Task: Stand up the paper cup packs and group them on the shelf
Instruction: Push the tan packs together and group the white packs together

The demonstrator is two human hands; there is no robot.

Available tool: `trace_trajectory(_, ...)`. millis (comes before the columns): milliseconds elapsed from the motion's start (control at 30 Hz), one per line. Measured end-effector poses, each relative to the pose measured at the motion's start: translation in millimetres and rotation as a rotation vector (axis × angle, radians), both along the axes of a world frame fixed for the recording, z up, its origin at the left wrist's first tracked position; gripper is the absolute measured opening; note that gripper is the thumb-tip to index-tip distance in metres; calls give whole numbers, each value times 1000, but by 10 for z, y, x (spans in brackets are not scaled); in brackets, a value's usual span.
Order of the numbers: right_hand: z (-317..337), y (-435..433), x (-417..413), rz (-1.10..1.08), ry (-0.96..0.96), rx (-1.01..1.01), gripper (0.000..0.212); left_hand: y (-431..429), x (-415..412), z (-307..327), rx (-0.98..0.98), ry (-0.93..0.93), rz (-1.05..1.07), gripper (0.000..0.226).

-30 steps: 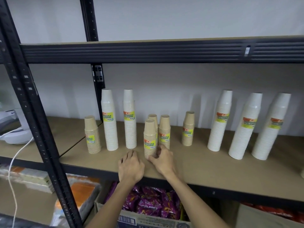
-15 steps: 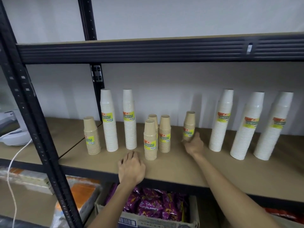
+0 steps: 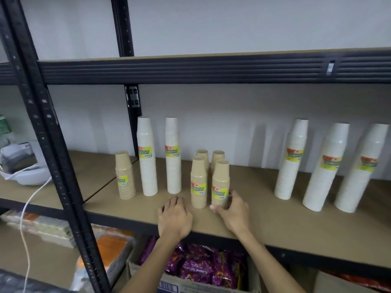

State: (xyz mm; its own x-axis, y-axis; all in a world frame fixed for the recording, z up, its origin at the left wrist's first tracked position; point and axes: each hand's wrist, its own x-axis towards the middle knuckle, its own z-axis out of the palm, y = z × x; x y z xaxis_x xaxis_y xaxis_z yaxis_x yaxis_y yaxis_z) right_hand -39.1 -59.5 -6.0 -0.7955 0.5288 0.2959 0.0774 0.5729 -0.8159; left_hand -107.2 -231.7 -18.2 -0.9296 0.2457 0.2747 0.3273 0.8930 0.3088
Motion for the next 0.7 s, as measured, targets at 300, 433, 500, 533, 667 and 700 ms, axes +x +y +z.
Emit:
trace_trajectory(300,-19,-114,-64,-32,0,1,57,-3,-7,-12,17,22,-6,51)
trace_trajectory(433,-64,-111,-60,-31,-7,-2,62,-24,20,-26,31,36,-8,48)
trace_trajectory(500,-50,-116,-33,-35,-5,-10,63,-46,40,-15,53,44,-33,44)
trace_trajectory(533,-33,-128,0,-42,1,-16,64,-68,60,-4,71,50,-54,39)
trace_trajectory(667,14,-250,243,-111,96,-20,46,-374,128,-26,165,165,-122,22)
trace_trajectory(700,13,-326,306,-78,109,-4,37,-523,104,-55,191,196,-104,21)
